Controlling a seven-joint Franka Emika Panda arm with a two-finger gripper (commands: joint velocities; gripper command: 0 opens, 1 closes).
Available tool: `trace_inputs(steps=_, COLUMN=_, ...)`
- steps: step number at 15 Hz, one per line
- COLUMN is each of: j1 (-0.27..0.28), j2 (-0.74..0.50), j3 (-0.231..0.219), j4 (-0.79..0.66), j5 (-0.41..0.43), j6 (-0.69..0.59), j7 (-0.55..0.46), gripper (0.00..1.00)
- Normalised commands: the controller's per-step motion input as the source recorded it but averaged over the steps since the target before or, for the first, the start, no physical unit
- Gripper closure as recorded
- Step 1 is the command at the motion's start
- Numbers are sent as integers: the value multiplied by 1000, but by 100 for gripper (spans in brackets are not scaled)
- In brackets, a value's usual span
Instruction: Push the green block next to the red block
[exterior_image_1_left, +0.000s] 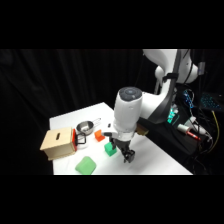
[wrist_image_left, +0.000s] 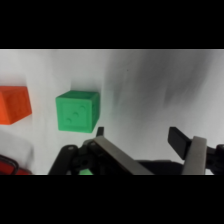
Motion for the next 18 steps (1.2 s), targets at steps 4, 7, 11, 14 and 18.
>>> trace_inputs(steps=4, j1=118, j2=256, j3=-103, j4=187, j5=162, j6=149, j7=-2, gripper=0)
trace_inputs(steps=7, j1=84, j2=156, j3=-123, j4=123, j5=161, j6=153, j7=-41, gripper=0)
trace_inputs(steps=11, j1=61, j2=58, j3=-172, j4=39, j5=105, j6=146, j7=-57, gripper=0)
trace_inputs(steps=14, j1=0, j2=-12, j3=-184, j4=-24, j5=59, j6=133, j7=-93, gripper=0)
trace_inputs(steps=18, j1=-52, j2=-29, j3=-158, j4=-44, j5=24, j6=119, j7=-121, gripper=0)
